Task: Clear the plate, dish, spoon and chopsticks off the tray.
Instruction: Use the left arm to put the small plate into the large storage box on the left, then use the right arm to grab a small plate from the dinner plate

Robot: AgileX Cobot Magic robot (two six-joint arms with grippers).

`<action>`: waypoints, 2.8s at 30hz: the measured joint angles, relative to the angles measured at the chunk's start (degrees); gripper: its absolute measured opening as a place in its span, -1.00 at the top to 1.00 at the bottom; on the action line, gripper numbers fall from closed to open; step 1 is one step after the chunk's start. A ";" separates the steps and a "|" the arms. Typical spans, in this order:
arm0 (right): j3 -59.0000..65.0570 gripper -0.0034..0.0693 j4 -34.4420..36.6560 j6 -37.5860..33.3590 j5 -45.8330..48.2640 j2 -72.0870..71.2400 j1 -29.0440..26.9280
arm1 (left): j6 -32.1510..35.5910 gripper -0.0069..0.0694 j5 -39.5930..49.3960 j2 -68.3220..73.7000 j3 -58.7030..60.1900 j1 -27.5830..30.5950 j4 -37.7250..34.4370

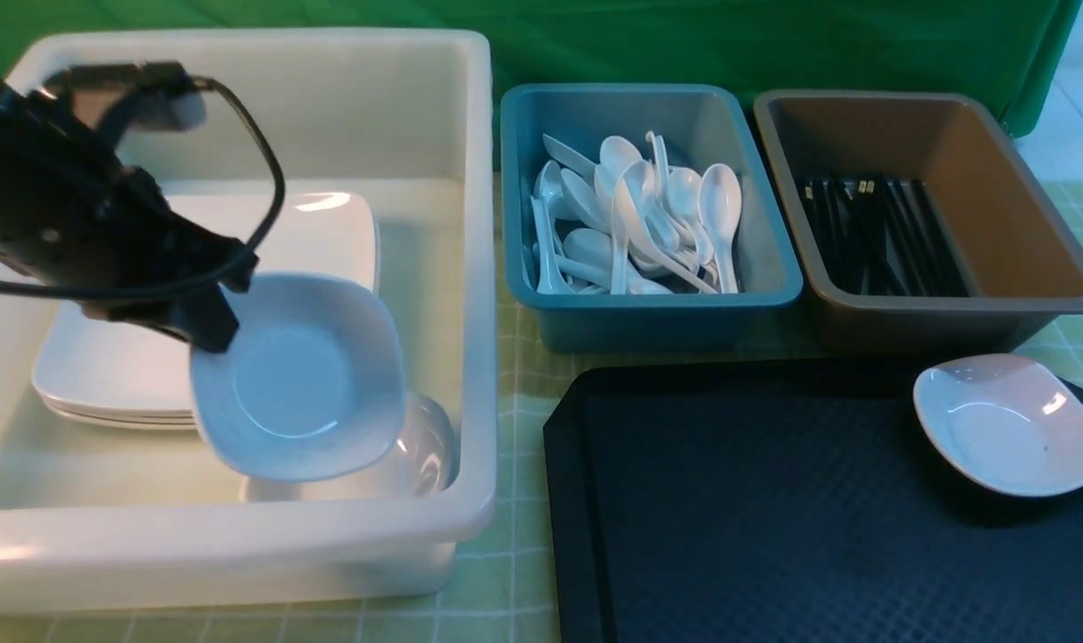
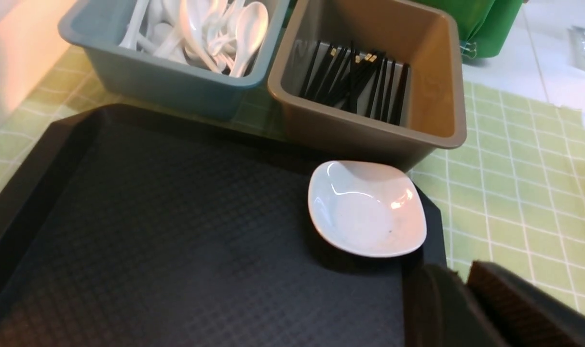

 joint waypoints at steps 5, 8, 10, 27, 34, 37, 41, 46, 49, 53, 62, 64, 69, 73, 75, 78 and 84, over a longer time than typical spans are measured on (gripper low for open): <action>0.00 0.71 0.00 0.08 0.00 0.00 0.00 | 3.60 0.79 -0.39 2.87 0.13 0.00 -3.25; 0.00 0.71 0.01 0.08 -0.01 0.00 0.00 | 4.62 0.79 -0.33 5.25 0.13 0.00 -3.30; 0.00 0.70 0.01 0.08 -0.01 0.00 0.00 | 4.98 0.79 -0.46 6.01 0.13 0.00 -3.30; 0.00 0.65 0.06 0.02 0.07 0.00 0.00 | 8.52 0.18 -5.82 8.44 0.13 0.00 -4.33; 0.00 0.62 0.06 0.04 0.07 0.00 0.00 | 8.52 -0.25 -6.16 8.44 0.13 0.00 -4.64; 0.00 0.62 0.06 0.04 0.07 0.00 0.00 | 8.34 -0.30 -6.11 8.44 -0.16 0.00 -4.64; 0.00 0.61 0.06 0.04 0.07 0.00 0.00 | 4.39 -0.28 -2.63 7.88 -3.55 0.00 -4.59; 0.00 0.59 0.06 0.04 0.02 0.00 0.00 | -2.84 0.15 3.44 6.81 -11.75 0.00 -8.29; 0.00 0.59 0.06 0.04 0.02 0.00 0.00 | -4.64 0.52 5.90 6.35 -14.92 -1.35 -13.57; 0.00 0.59 0.06 0.04 0.02 0.00 0.00 | -6.43 0.82 6.39 6.37 -16.29 -7.73 -17.90; 0.00 0.73 0.06 0.04 0.02 0.00 0.00 | -16.18 0.84 0.13 14.27 -18.86 -28.88 -16.79; 0.00 0.84 0.06 0.04 0.02 0.00 0.00 | -17.17 0.84 -0.05 17.91 -21.66 -32.12 -16.59; 0.00 0.89 -0.12 0.04 0.93 0.00 0.00 | -20.45 0.81 -0.23 26.57 -30.08 -37.27 -16.40; 0.00 0.89 -3.57 3.64 5.78 0.90 0.00 | -22.37 0.71 0.18 32.45 -37.81 -40.43 -16.33; 0.00 0.89 -7.49 6.22 9.01 2.19 0.00 | -23.00 0.66 0.84 33.84 -39.69 -41.30 -15.74; 0.00 0.89 -11.48 8.72 10.70 5.81 0.00 | -24.00 0.58 2.01 34.59 -40.93 -41.91 -14.43; 0.02 0.92 -12.06 9.43 10.78 16.98 0.00 | -23.61 0.48 6.43 34.55 -41.52 -41.37 -12.28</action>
